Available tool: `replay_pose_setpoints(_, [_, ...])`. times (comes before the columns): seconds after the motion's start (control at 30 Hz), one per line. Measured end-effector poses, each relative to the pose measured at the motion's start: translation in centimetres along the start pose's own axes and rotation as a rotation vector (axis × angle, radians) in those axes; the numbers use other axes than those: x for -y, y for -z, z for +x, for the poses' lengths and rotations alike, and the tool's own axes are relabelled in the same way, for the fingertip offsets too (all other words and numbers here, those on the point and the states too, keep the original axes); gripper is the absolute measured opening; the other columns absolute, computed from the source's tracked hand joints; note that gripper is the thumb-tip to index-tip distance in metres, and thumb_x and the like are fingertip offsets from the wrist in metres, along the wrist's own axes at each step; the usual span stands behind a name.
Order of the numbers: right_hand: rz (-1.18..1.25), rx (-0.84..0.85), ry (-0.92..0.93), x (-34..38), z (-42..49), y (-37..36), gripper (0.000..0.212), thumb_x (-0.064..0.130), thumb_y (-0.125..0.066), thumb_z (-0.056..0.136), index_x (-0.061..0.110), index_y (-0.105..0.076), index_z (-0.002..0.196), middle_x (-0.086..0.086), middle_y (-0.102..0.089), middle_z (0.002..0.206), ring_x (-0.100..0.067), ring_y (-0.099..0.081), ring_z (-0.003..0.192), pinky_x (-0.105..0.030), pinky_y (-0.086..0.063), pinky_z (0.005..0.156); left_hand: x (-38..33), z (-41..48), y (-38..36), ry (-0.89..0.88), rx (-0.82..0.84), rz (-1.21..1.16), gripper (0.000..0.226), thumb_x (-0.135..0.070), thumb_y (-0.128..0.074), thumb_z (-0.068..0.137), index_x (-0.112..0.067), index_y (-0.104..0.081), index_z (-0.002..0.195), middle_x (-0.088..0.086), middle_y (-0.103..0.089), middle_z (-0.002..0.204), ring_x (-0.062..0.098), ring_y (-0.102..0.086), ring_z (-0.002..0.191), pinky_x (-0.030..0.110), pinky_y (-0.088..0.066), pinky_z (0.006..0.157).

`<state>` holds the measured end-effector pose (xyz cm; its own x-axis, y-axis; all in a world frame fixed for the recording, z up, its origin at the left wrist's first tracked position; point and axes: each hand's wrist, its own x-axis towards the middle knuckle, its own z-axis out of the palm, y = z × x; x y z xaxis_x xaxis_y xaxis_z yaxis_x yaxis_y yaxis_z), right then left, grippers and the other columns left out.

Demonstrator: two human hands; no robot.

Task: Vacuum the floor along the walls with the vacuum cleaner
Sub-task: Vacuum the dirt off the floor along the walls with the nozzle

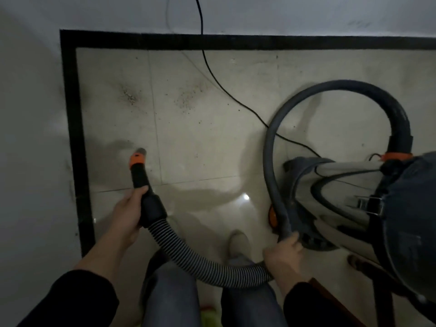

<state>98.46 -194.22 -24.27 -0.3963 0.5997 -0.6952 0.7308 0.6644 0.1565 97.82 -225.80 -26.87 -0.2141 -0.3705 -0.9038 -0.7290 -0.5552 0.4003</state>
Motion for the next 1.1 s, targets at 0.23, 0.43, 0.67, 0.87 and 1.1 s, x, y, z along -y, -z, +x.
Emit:
replay_pose_setpoints(0.23, [-0.789, 0.231, 0.367, 3.6, 1.8, -1.7, 0.051, 0.024, -0.048, 0.089, 0.025, -0.043, 0.140, 0.000, -0.038, 0.147, -0.019, -0.023, 0.142, -0.052, -0.012, 0.116, 0.8, 2.4, -0.9, 0.016, 0.010, -0.084, 0.028, -0.033, -0.063, 0.092, -0.010, -0.064, 0.108, 0.013, -0.069, 0.101, 0.026, -0.066, 0.088, 0.038, -0.054, 0.077])
replay_pose_setpoints(0.43, [-0.230, 0.335, 0.538, 9.2, 2.9, -3.3, 0.039, 0.018, -0.062, 0.085, 0.019, -0.064, 0.124, -0.003, -0.061, 0.129, -0.019, -0.056, 0.117, -0.032, -0.041, 0.101, 2.4, 3.3, -3.3, -0.066, 0.035, -0.201, 0.030, -0.025, -0.063, 0.094, -0.010, -0.064, 0.120, 0.008, -0.069, 0.102, 0.021, -0.066, 0.088, 0.032, -0.054, 0.072])
replay_pose_setpoints(0.67, [0.073, 0.893, 0.775, 17.0, 0.1, -4.4, 0.072, 0.022, -0.077, 0.067, 0.020, -0.047, 0.132, 0.002, -0.063, 0.121, -0.010, -0.059, 0.110, -0.026, -0.045, 0.094, 4.5, 5.8, -6.7, -0.124, 0.110, -0.359, 0.035, -0.022, -0.064, 0.093, -0.006, -0.063, 0.125, 0.008, -0.069, 0.098, 0.018, -0.067, 0.083, 0.027, -0.055, 0.064])
replay_pose_setpoints(0.87, [0.020, 0.646, 0.963, 15.5, 2.6, -7.5, 0.048, 0.018, -0.079, 0.078, 0.011, -0.058, 0.120, -0.009, -0.068, 0.103, -0.020, -0.069, 0.089, -0.031, -0.059, 0.078, 6.8, 8.0, -8.5, -0.135, 0.232, -0.428, 0.033, -0.021, -0.064, 0.094, -0.008, -0.062, 0.124, 0.009, -0.068, 0.102, 0.023, -0.065, 0.095, 0.036, -0.056, 0.080])
replay_pose_setpoints(1.1, [0.054, 0.525, 0.959, 14.4, 6.4, -5.4, 0.035, 0.004, -0.075, 0.075, 0.013, -0.066, 0.107, -0.014, -0.071, 0.094, -0.022, -0.070, 0.079, -0.027, -0.057, 0.069, 7.0, 8.9, -12.4, -0.082, 0.431, -0.328, 0.034, -0.009, -0.067, 0.090, -0.002, -0.058, 0.122, 0.013, -0.067, 0.106, 0.025, -0.064, 0.095, 0.034, -0.054, 0.073])
